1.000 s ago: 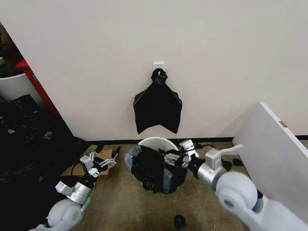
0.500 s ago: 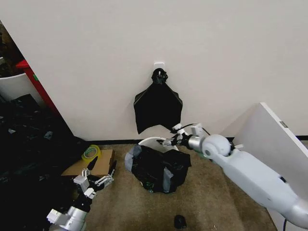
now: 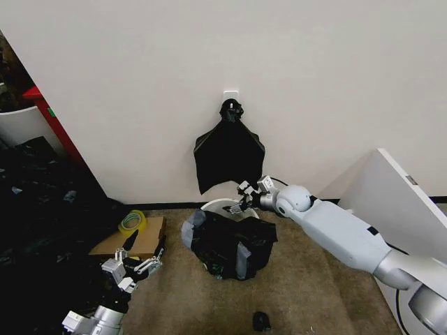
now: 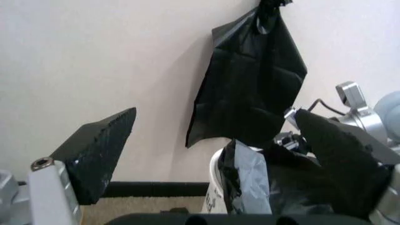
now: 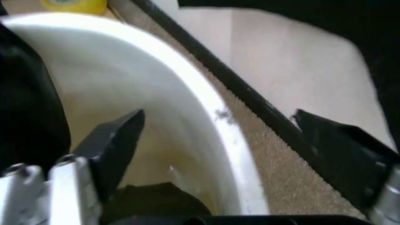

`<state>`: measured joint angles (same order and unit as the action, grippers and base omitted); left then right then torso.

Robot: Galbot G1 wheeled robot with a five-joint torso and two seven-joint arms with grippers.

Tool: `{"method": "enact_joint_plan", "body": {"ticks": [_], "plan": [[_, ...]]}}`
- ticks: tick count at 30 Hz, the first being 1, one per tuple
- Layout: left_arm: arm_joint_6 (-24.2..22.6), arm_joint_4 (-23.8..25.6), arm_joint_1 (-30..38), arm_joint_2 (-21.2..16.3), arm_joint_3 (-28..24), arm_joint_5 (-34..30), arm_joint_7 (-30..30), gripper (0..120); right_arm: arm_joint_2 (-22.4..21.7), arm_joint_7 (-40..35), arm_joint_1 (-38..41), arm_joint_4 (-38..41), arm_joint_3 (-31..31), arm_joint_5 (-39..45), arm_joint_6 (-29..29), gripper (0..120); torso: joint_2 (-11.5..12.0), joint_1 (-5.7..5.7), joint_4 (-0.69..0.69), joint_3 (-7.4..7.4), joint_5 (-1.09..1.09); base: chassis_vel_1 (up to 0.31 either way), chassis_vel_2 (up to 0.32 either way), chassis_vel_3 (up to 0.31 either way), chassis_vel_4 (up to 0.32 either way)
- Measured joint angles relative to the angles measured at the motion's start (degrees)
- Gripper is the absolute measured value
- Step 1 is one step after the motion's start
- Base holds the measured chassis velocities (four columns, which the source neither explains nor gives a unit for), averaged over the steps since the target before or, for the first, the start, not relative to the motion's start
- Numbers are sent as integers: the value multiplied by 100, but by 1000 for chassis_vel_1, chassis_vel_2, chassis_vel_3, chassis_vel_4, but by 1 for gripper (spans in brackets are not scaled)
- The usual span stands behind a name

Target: Place the garbage bag over the trash bin.

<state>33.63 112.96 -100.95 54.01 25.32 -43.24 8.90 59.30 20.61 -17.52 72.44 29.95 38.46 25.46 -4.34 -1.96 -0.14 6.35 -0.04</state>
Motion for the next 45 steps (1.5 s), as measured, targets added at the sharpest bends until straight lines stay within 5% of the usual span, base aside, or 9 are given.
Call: {"method": "enact_joint_plan", "body": {"ticks": [21,31,35,45], "plan": [[-152,27,171,13,-250,-126,-85,100,249,386,233,-585,-21,396,93,5,0,0,1,0,0,0,0,0,0],[-153,46,117,50,-172,-249,-106,100,79,51,-50,-227,-231,891,284,2,0,1,1,0,0,0,0,0,0],[-175,101,119,86,-111,-344,-150,100,-41,-1309,-525,439,-761,1912,797,2,0,1,0,-1,1,0,0,0,0],[-258,228,161,87,3,-495,-266,100,-421,-3207,-2041,1918,-2050,2641,825,2,-1,1,0,-1,0,0,0,0,0]]}}
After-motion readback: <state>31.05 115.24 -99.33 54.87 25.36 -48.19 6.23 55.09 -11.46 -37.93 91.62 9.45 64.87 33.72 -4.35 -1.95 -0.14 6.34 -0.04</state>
